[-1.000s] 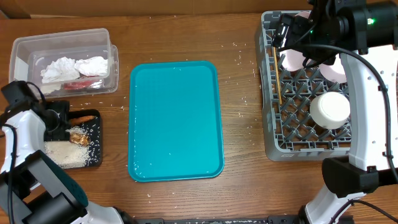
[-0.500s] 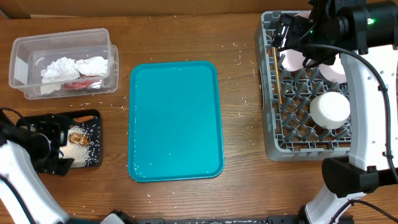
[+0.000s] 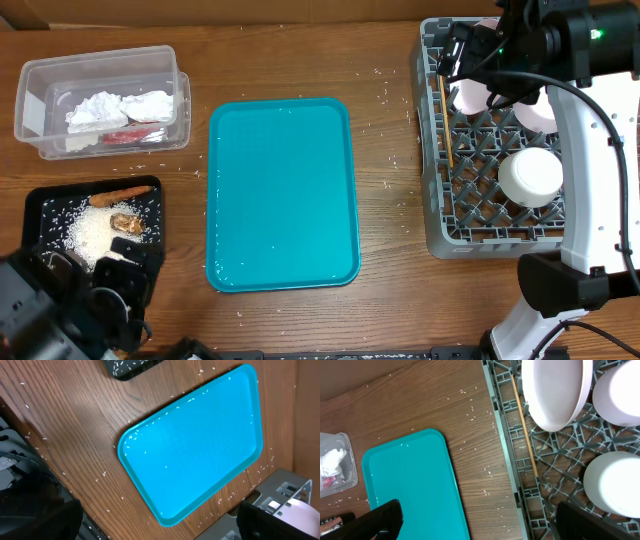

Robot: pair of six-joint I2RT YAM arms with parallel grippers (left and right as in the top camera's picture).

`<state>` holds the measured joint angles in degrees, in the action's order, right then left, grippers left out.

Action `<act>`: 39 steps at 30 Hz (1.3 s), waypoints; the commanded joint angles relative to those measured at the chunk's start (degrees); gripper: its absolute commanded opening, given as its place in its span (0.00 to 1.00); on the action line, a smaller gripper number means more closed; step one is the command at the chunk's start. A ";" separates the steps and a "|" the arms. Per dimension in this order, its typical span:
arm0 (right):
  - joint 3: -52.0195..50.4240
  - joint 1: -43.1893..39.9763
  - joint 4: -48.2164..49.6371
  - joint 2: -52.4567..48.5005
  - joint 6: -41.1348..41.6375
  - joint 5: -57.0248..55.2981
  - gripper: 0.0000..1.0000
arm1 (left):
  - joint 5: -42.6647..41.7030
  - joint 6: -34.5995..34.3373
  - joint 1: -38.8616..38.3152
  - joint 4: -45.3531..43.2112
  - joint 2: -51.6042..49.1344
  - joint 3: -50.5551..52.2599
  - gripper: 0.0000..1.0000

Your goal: Sort waste into correct bins and load items into the dishwasher

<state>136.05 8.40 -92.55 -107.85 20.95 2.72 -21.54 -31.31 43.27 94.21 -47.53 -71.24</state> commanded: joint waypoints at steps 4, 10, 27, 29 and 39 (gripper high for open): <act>0.09 0.09 0.31 0.42 0.02 -0.28 1.00 | 1.18 0.90 0.22 0.02 1.49 -0.81 1.00; 0.09 0.09 0.31 0.42 0.02 -0.28 1.00 | 1.18 0.90 0.22 0.07 1.46 -0.81 1.00; 0.09 0.09 0.31 0.42 0.02 -0.28 1.00 | 3.98 -1.09 -22.53 -36.44 7.02 13.49 1.00; 0.09 0.09 0.31 0.42 0.02 -0.28 1.00 | 8.59 -0.20 -28.81 -48.85 9.62 19.17 1.00; 0.09 0.09 0.31 0.42 0.02 -0.28 1.00 | 20.52 0.09 -38.12 -79.58 22.60 46.88 1.00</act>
<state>136.05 8.38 -92.53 -107.85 20.95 2.70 -5.02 -32.40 5.61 18.76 -28.53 -30.89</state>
